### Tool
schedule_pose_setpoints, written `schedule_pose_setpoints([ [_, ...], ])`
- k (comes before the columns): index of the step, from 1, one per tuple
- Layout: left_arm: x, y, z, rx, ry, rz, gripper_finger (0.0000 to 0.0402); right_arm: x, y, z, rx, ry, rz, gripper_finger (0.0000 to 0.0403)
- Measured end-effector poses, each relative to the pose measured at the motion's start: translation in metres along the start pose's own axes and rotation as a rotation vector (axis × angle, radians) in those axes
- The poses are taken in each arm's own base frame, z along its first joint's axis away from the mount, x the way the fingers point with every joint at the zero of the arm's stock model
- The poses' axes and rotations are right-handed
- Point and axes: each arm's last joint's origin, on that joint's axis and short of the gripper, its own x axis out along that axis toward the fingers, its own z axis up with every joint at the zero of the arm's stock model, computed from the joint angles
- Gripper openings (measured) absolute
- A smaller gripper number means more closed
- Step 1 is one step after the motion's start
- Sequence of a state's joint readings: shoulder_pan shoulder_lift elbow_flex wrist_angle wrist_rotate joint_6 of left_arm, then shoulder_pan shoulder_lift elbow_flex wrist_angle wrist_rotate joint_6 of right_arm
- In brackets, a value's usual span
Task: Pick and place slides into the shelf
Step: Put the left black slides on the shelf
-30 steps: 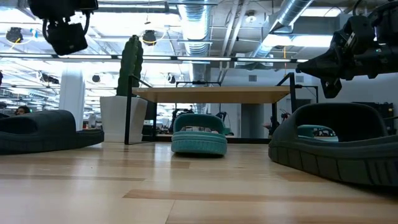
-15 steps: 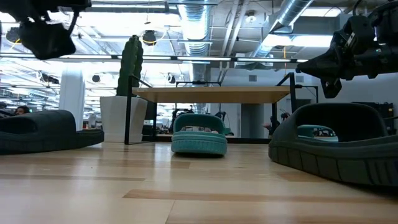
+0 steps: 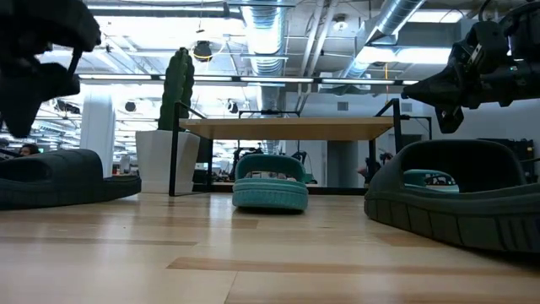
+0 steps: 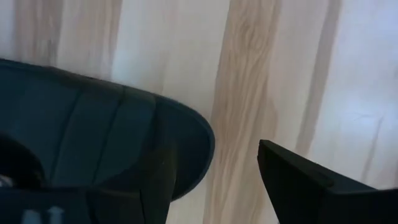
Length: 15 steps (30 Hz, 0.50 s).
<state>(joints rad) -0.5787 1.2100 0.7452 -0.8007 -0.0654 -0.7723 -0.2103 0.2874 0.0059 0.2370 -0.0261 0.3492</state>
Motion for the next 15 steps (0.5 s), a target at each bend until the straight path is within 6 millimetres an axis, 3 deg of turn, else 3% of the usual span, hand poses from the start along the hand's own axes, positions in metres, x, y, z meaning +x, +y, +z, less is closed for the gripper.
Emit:
schedule_pose_setpoints([
  [15, 0.049, -0.014, -0.008, 0.012, 0.193, 0.136, 0.0212, 0.0, 0.0, 0.0, 0.0, 0.0, 0.0, 0.0],
])
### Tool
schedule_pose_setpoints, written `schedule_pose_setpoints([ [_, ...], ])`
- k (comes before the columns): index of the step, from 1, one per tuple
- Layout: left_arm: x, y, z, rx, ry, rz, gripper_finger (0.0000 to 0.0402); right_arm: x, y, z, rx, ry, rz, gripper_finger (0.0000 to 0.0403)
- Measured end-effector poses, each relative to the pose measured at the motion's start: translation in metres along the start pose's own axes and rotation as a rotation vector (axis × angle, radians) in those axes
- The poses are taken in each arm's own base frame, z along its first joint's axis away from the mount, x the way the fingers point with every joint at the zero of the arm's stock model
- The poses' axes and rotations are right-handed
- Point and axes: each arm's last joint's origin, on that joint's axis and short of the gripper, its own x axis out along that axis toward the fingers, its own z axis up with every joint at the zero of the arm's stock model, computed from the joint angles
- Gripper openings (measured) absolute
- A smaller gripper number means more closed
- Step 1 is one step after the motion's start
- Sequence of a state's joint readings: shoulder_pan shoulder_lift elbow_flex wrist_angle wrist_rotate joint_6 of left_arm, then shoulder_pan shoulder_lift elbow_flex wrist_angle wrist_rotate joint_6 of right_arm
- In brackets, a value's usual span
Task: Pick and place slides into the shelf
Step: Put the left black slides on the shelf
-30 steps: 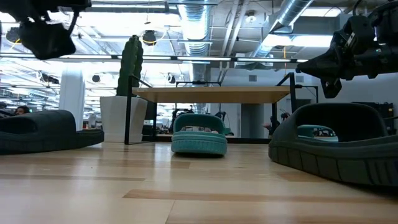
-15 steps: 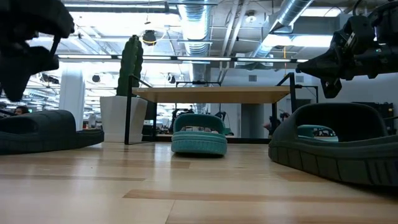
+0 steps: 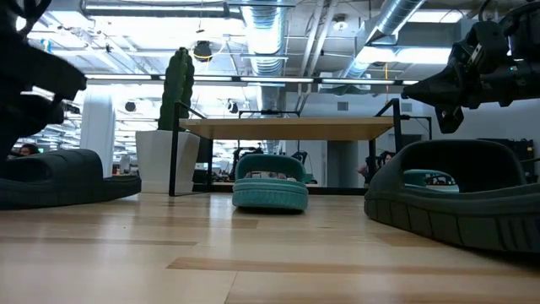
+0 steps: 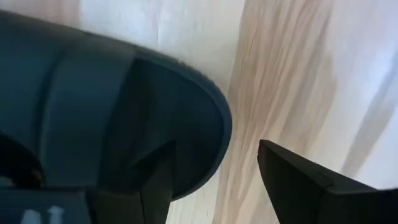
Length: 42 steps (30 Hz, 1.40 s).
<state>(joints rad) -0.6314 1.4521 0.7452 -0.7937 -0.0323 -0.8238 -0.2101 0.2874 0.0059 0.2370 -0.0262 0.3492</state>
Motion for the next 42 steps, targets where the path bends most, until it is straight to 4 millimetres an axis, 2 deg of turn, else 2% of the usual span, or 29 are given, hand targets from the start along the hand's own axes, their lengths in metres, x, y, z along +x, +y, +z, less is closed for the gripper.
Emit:
schedule_pose_setpoints([
  [18, 0.023, -0.008, 0.002, 0.092, 0.015, 0.093, 0.0212, 0.0, 0.0, 0.0, 0.0, 0.0, 0.0, 0.0],
  [24, 0.024, -0.007, 0.003, 0.093, -0.004, 0.11, 0.0208, 0.0, 0.0, 0.0, 0.0, 0.0, 0.0, 0.0],
  [28, 0.024, -0.007, 0.002, 0.094, -0.007, 0.119, 0.016, 0.0, 0.0, 0.0, 0.0, 0.0, 0.0, 0.0],
  [33, 0.024, -0.007, 0.003, 0.106, -0.002, 0.116, 0.0032, 0.0, 0.0, 0.0, 0.0, 0.0, 0.0, 0.0],
  [34, 0.024, -0.007, 0.003, 0.106, 0.0, 0.114, 0.002, 0.0, 0.0, 0.0, 0.0, 0.0, 0.0, 0.0],
  [42, 0.023, -0.007, 0.002, 0.103, 0.0, 0.105, 0.0006, 0.0, 0.0, 0.0, 0.0, 0.0, 0.0, 0.0],
])
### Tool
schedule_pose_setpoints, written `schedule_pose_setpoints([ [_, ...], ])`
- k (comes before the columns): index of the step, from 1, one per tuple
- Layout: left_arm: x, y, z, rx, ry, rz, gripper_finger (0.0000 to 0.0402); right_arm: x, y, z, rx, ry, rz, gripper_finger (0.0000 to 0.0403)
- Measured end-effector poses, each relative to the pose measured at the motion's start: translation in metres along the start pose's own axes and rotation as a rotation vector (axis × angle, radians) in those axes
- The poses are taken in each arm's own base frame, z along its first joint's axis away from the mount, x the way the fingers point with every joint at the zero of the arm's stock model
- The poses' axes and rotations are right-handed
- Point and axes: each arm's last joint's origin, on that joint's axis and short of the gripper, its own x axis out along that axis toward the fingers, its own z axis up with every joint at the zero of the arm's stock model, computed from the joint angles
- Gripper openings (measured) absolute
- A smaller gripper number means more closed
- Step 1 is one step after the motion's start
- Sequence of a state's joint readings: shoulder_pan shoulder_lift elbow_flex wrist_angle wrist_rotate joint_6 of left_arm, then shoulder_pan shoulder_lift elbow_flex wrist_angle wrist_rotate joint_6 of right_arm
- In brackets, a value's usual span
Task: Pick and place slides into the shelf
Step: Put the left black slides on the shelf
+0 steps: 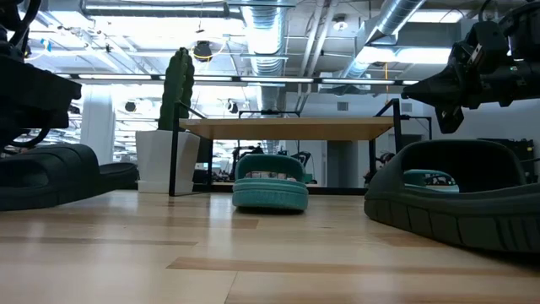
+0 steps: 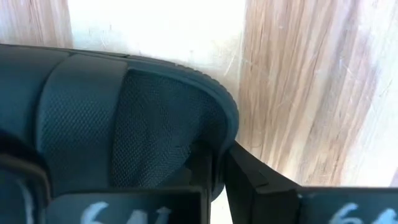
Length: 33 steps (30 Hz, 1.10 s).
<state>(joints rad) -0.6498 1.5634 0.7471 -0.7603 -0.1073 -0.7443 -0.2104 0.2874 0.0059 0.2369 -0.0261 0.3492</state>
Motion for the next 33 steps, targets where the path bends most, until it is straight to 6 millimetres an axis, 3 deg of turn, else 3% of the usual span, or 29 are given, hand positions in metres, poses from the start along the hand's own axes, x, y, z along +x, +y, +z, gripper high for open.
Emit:
schedule_pose_setpoints([
  [10, -0.021, -0.009, 0.012, -0.02, 0.004, -0.033, 0.0001, 0.0, 0.0, 0.0, 0.0, 0.0, 0.001, 0.0],
  [21, -0.03, -0.017, 0.013, -0.018, 0.114, -0.176, 0.0, 0.0, 0.0, 0.0, 0.0, 0.0, 0.0, 0.0],
  [33, -0.093, -0.037, 0.041, 0.065, -0.065, -0.236, 0.0, 0.0, 0.0, 0.0, 0.0, 0.0, 0.0, 0.0],
])
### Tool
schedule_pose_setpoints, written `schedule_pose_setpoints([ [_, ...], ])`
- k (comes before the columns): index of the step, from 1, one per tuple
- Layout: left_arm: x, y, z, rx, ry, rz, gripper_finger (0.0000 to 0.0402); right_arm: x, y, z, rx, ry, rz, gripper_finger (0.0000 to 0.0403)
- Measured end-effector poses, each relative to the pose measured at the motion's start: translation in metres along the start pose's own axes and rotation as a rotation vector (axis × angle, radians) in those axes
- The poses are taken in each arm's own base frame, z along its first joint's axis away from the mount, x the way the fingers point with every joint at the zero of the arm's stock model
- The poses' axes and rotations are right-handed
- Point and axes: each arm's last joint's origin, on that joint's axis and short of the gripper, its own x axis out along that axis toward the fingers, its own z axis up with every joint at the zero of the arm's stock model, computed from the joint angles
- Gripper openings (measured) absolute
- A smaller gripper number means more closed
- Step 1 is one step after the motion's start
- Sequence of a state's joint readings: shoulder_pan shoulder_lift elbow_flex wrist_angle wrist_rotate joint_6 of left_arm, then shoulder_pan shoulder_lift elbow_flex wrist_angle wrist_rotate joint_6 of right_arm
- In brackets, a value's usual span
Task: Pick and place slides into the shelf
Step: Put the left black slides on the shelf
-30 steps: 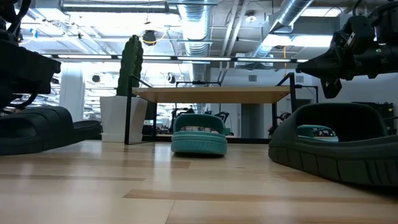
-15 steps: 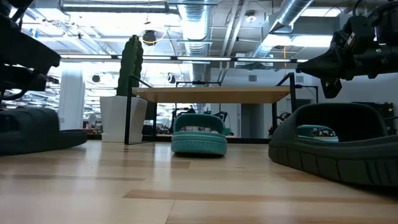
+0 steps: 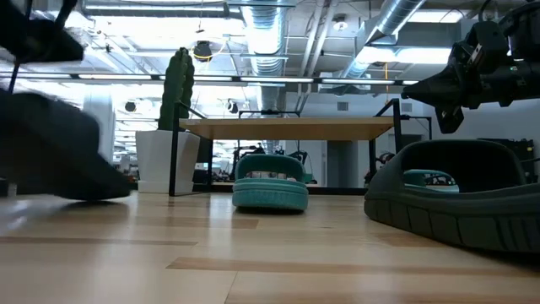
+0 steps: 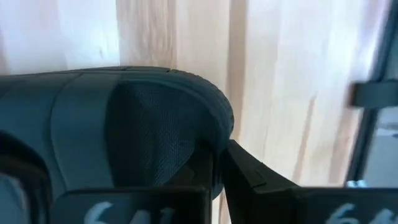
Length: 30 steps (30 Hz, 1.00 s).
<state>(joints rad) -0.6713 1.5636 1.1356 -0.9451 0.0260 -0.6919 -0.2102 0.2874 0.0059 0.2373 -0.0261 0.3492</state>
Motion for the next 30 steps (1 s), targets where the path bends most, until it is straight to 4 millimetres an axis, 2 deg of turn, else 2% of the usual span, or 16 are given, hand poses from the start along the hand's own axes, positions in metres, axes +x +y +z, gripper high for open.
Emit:
schedule_pose_setpoints([
  [6, -0.043, -0.012, 0.015, 0.084, -0.099, 0.027, 0.0, 0.0, 0.0, 0.0, 0.0, 0.0, 0.0, 0.0],
  [15, -0.109, -0.014, 0.024, 0.174, -0.225, 0.156, 0.0, 0.0, 0.0, 0.0, 0.0, 0.0, 0.0, 0.0],
  [24, -0.165, -0.002, 0.037, 0.298, -0.406, 0.301, 0.0, 0.0, 0.0, 0.0, 0.0, 0.0, 0.0, 0.0],
  [30, -0.191, 0.016, 0.048, 0.388, -0.47, 0.431, 0.0, 0.0, 0.0, 0.0, 0.0, 0.0, 0.0, 0.0],
])
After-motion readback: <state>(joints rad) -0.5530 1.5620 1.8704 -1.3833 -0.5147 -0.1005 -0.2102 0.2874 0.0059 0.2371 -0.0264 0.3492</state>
